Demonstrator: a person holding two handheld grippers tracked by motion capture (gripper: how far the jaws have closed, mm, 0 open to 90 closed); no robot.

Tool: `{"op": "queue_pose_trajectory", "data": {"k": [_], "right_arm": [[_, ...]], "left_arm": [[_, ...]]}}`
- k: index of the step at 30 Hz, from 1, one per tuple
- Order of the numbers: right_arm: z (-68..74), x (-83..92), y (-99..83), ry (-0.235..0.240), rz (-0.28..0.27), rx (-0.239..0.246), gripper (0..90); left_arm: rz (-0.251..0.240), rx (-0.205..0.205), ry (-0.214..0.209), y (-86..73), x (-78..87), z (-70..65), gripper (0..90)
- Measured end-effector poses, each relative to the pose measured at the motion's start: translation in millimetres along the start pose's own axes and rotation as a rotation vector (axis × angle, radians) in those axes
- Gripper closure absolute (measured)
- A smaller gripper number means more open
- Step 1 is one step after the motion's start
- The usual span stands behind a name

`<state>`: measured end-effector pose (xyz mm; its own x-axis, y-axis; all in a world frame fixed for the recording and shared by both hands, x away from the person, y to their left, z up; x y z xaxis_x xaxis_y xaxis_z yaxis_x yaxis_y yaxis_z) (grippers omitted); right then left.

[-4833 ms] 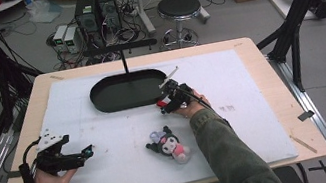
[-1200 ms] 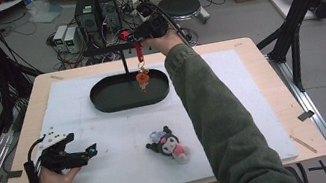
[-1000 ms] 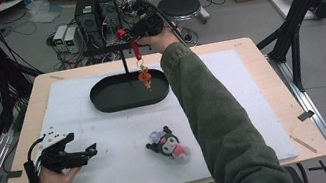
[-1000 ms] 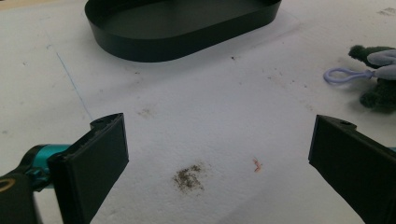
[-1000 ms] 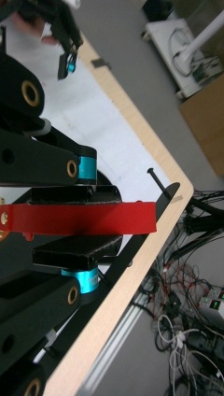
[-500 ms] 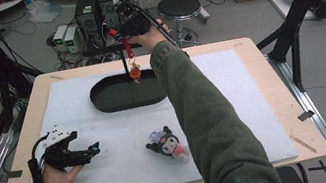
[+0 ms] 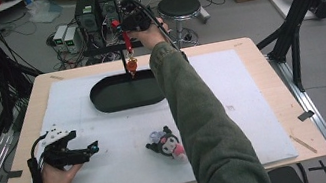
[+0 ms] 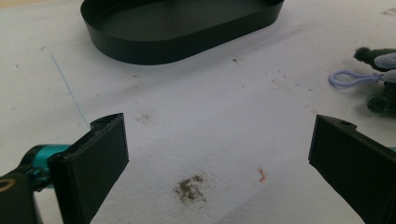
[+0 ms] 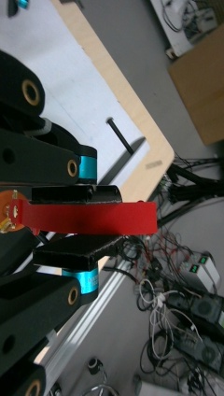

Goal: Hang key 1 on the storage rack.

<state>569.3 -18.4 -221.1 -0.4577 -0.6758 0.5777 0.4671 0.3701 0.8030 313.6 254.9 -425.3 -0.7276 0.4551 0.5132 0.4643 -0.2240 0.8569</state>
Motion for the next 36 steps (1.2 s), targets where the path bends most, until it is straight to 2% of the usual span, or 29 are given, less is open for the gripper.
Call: {"op": "queue_pose_trajectory", "data": {"k": [6,12,13,14,15,16,18,20,21,23,26,27,33,36], "right_arm": [[-6.1,-1.3,0.7,-0.003,-0.036,-0.025,75.1],[-10.0,-6.9,-3.2,0.022,-0.06,-0.059,73.4],[-10.2,-8.0,-5.3,0.033,-0.081,-0.078,62.6],[-11.2,-10.1,-7.4,0.054,-0.08,-0.096,52.8],[-11.6,-11.5,-9.4,0.048,-0.066,-0.102,46.7],[-12.0,-11.9,-11.7,0.025,-0.054,-0.094,38.7],[-13.1,-12.5,-18.5,0.046,-0.018,-0.081,19.9],[-13.7,-13.0,-26.0,0.017,-0.008,-0.043,7.2],[-14.8,-13.1,-30.3,0.009,0.003,-0.042,0.4],[-19.0,-12.0,-38.9,0.023,0.011,-0.055,0.7],[-23.8,-5.7,-49.4,0.022,-0.005,-0.065,0.7],[-24.6,-3.2,-52.0,0.024,-0.01,-0.049,0.7],[-27.2,13.6,-63.9,0.015,-0.01,-0.045,0.8],[-27.7,25.4,-69.6,0.016,-0.034,-0.039,0.8]], "left_arm": [[-0.002,0.001,0.001,0.0,0.4,1.0,5.1],[-0.001,-0.001,-0.004,0.1,0.1,1.1,5.1],[-0.006,0.0,-0.005,0.1,0.1,0.9,5.1],[-0.004,0.0,-0.007,0.3,0.6,1.0,5.1],[-0.004,-0.001,-0.008,0.3,0.8,1.0,5.1],[-0.004,-0.001,-0.005,0.1,0.9,0.8,5.1],[-0.003,-0.001,-0.006,0.0,1.0,0.4,5.1],[0.0,-0.004,-0.009,-0.1,0.7,0.1,5.1],[0.001,-0.004,-0.009,-0.1,0.7,-0.1,5.1],[0.003,-0.006,-0.007,-0.1,0.8,-0.6,5.1],[0.003,-0.003,-0.006,-0.2,0.9,-0.3,5.1],[0.002,-0.001,-0.005,-0.3,0.8,-0.3,5.1],[0.004,-0.007,0.0,-0.4,1.6,0.4,5.1],[0.0,-0.002,0.003,-0.4,1.9,0.5,5.1]]}}
Point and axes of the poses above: each handheld gripper's, and its own axes: x roughly backward along the jaws, y roughly out of its top, z roughly to its left, the point moved 2 cm from there along -x, roughly forward along the jaws, and after that the axes turned 4 degrees about y, right-handed, at the moved point
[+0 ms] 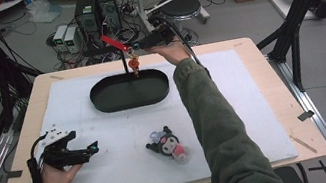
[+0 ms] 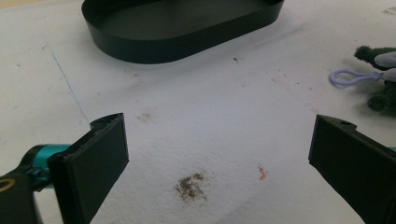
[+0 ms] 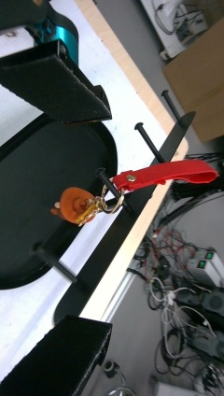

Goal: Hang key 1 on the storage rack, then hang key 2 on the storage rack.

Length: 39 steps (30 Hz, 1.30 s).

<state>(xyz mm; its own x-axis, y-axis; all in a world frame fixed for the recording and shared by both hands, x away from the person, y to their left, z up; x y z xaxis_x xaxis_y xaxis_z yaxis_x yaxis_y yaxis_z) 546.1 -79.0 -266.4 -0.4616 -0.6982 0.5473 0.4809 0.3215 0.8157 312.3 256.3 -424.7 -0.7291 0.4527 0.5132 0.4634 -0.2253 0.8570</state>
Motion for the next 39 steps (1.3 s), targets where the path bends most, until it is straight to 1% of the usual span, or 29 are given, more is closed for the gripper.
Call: {"op": "queue_pose_trajectory", "data": {"k": [2,3,6,8,10,11,14,16,17,19,20,22,24,26,28,30,31,32,34,36,39], "right_arm": [[0.1,6.8,-4.0,-0.006,-0.004,0.008,0.8],[-0.4,9.1,-5.6,-0.004,-0.009,0.012,0.8],[-2.1,17.9,-11.0,-0.004,-0.004,0.017,0.8],[-2.2,23.6,-14.0,-0.003,-0.011,0.012,0.8],[-2.2,28.5,-17.5,0.001,-0.006,0.011,0.8],[-2.8,30.4,-19.5,-0.005,-0.003,0.021,0.8],[-4.9,35.9,-26.7,-0.01,0.006,0.022,0.8],[-6.2,39.1,-31.5,-0.014,0.011,0.014,0.8],[-7.4,40.6,-33.8,-0.02,0.014,0.017,0.8],[-8.0,44.2,-38.5,-0.025,0.013,0.009,0.8],[-8.9,45.7,-41.3,-0.023,0.007,0.007,0.8],[-9.1,49.2,-49.6,-0.02,0.009,-0.014,0.8],[-9.5,50.8,-59.6,-0.033,0.024,-0.006,0.8],[-10.1,53.2,-69.9,-0.033,0.04,-0.014,0.8],[-9.6,56.6,-79.5,-0.04,0.038,-0.017,0.8],[-9.3,59.9,-85.8,-0.053,0.067,-0.016,0.8],[-8.2,62.5,-88.1,-0.063,0.057,-0.009,0.8],[-7.2,65.1,-90.4,-0.062,0.047,-0.015,0.8],[-5.2,69.8,-94.8,-0.059,0.043,-0.023,0.8],[-3.5,73.5,-98.5,-0.057,0.053,-0.02,0.8],[-0.8,78.3,-103.5,-0.06,0.035,-0.024,0.8]], "left_arm": [[-0.002,0.002,-0.001,0.0,0.4,-0.3,5.1],[0.0,-0.007,0.0,0.1,1.0,0.2,5.1],[0.0,-0.004,0.002,0.0,1.6,0.0,5.1],[-0.003,-0.001,0.003,-0.1,1.8,0.2,5.1],[-0.003,0.001,0.008,-0.3,1.9,0.4,5.1],[-0.002,0.001,0.006,-0.3,2.2,0.6,5.1],[-0.003,0.004,0.005,-0.3,2.1,-0.1,5.1],[0.002,0.001,0.005,-0.4,2.1,-0.2,5.1],[0.005,-0.003,0.006,-0.5,2.3,0.1,5.1],[0.003,0.002,0.006,-0.5,2.2,-0.1,5.1],[0.003,0.002,0.009,-0.7,2.2,0.0,5.1],[0.001,0.004,0.009,-0.6,2.3,0.0,5.1],[0.001,-0.001,0.011,-0.5,2.5,0.4,5.1],[0.004,-0.003,0.01,-0.5,2.7,0.4,5.1],[0.0,-0.001,0.009,-0.2,2.9,-0.4,5.1],[-0.001,-0.001,0.009,-0.1,2.7,-0.5,5.1],[0.0,0.0,0.011,0.0,2.7,-0.4,5.1],[0.001,0.001,0.009,-0.1,2.6,-0.5,5.1],[0.003,-0.001,0.008,-0.1,2.4,-0.3,5.1],[0.004,-0.004,0.009,-0.2,2.1,-0.3,5.1],[0.003,-0.001,0.009,-0.2,2.5,-0.3,5.1]]}}
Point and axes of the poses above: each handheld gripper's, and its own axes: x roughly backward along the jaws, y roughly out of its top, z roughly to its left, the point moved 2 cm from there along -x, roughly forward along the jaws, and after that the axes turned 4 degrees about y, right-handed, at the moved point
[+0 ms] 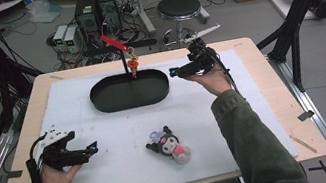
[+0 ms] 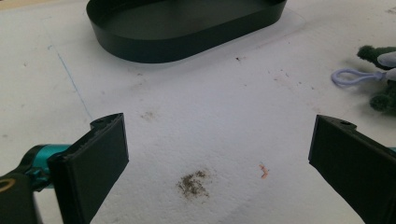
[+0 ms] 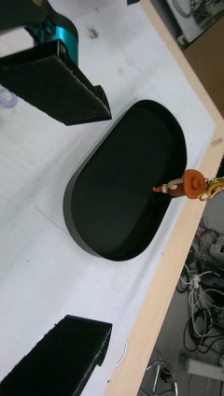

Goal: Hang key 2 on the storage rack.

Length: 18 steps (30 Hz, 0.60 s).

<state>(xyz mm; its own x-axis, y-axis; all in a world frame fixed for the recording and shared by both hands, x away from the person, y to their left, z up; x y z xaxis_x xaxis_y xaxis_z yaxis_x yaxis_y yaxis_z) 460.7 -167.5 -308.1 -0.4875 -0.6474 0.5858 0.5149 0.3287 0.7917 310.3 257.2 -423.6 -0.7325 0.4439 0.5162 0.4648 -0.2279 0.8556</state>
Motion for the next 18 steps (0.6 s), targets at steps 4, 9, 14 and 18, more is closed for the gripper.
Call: {"op": "queue_pose_trajectory", "data": {"k": [4,9,14,18], "right_arm": [[2.3,0.6,-10.8,0.01,0.009,-0.01,0.8],[7.1,-0.9,-22.6,0.005,0.042,0.004,0.8],[11.3,-1.4,-31.2,0.023,0.05,-0.006,0.8],[19.5,1.1,-35.5,0.047,0.04,-0.001,0.8]], "left_arm": [[0.0,0.002,0.001,0.0,0.3,-0.3,5.1],[0.002,-0.003,0.003,0.0,-0.2,-0.4,5.1],[0.002,-0.003,0.003,0.0,-0.2,-0.4,5.1],[0.002,-0.003,0.0,-0.1,-0.3,-0.4,5.1]]}}
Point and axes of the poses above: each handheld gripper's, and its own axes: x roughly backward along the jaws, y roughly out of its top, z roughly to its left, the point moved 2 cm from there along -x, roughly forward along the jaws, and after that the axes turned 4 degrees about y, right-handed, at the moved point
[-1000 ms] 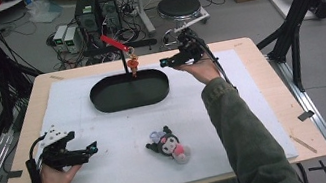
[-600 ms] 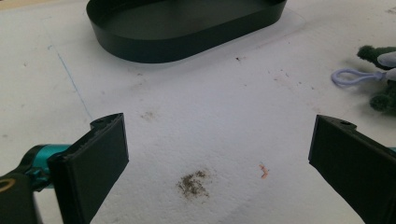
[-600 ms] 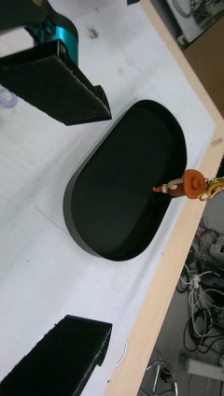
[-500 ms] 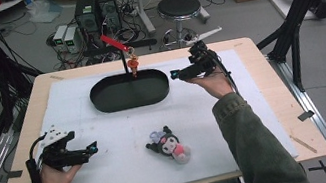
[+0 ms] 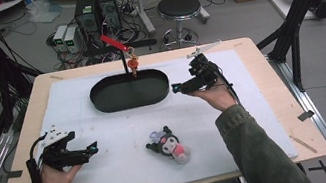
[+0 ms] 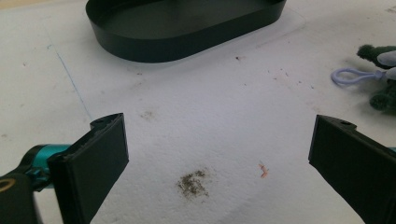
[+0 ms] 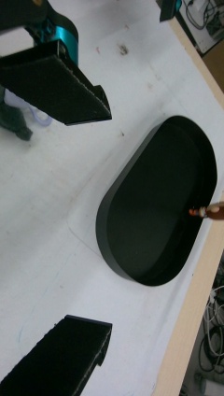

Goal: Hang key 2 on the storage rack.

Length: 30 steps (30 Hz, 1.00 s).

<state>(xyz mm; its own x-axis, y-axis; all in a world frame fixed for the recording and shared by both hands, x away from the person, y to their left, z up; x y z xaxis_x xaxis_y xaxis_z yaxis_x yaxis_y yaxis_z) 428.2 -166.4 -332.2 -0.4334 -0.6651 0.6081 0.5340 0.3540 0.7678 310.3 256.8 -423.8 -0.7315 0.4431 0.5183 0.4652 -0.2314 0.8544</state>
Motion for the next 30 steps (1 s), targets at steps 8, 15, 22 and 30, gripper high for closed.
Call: {"op": "queue_pose_trajectory", "data": {"k": [8,15,22,30], "right_arm": [[21.7,-6.4,-11.1,0.027,0.023,0.033,0.8],[34.9,-14.1,-23.2,0.049,0.053,0.054,0.8],[48.1,-16.2,-34.7,0.069,0.082,0.058,0.8],[62.1,-19.7,-45.0,0.068,0.114,0.09,0.8]], "left_arm": [[0.001,-0.003,0.0,0.0,0.3,0.1,5.1],[0.003,-0.003,-0.003,0.0,0.0,0.0,5.1],[0.006,0.0,0.001,-0.1,-0.4,0.3,5.1],[0.005,0.003,0.0,-0.2,-0.5,0.3,5.1]]}}
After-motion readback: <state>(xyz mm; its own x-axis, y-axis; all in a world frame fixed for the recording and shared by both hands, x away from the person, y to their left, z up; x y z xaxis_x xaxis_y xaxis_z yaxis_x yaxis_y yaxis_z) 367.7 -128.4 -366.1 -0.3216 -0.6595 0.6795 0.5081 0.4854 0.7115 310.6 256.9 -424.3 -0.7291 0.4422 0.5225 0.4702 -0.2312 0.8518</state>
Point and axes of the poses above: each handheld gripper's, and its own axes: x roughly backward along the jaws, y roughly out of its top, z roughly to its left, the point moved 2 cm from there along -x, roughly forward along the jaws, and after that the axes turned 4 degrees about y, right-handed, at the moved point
